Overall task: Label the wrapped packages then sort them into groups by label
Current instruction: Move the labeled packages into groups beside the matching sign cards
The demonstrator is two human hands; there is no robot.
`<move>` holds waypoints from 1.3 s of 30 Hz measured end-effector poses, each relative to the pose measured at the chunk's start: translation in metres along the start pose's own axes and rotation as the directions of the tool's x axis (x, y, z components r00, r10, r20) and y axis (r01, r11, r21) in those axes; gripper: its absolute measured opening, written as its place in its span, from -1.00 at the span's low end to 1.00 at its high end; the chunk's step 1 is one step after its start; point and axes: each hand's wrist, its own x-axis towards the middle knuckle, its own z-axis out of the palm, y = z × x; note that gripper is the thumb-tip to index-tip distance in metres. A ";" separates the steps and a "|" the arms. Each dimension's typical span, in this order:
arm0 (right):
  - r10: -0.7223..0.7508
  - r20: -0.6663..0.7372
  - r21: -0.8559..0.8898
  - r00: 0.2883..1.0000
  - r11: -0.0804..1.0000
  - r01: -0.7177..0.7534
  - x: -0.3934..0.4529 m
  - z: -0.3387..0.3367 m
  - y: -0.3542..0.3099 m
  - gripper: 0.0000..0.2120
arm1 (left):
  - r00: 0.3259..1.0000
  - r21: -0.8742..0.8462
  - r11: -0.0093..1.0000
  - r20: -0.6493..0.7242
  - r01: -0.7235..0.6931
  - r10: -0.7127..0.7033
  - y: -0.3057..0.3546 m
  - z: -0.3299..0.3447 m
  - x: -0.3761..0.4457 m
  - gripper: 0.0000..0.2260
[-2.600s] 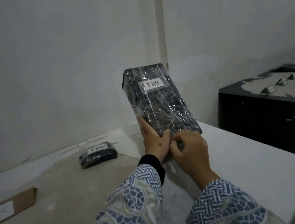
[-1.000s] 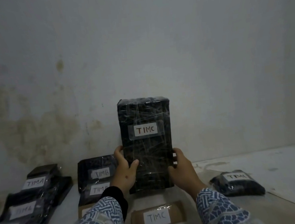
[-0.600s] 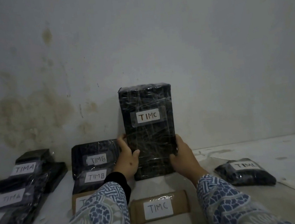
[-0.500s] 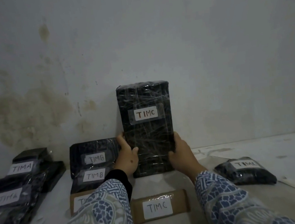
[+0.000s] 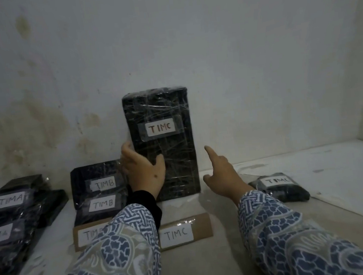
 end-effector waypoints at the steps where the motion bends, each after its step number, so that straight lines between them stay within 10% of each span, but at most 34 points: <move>1: 0.002 -0.013 -0.023 1.000 1.000 -0.002 -0.005 -0.008 0.006 -0.27 | 1.000 0.000 1.000 0.002 -0.020 0.020 0.010 0.007 -0.009 -0.38; 6: 0.072 -0.089 -0.195 0.993 0.977 -0.088 -0.028 -0.045 0.038 -0.32 | 0.992 0.203 0.972 -0.021 -0.117 0.123 0.049 0.052 -0.064 -0.42; 11: 0.298 -0.130 -0.303 0.946 0.896 -0.324 -0.050 -0.079 0.081 -0.37 | 0.874 0.281 0.890 0.437 -0.359 0.214 0.064 0.103 -0.113 -0.63; 16: 0.399 -0.063 -0.222 0.915 0.888 -0.402 -0.064 -0.101 0.115 -0.39 | 0.768 0.406 0.757 0.611 -0.512 0.191 0.061 0.141 -0.138 -0.62; 22: 0.293 -0.076 -0.194 0.953 0.933 -0.303 -0.079 -0.108 0.124 -0.56 | 0.777 0.484 0.811 0.626 -0.328 -0.059 0.062 0.155 -0.148 -0.62; 39: 0.076 -0.113 0.063 0.991 0.996 -0.069 -0.092 -0.093 0.084 -0.29 | 0.860 0.125 0.991 0.499 0.049 -0.105 0.048 0.106 -0.121 -0.69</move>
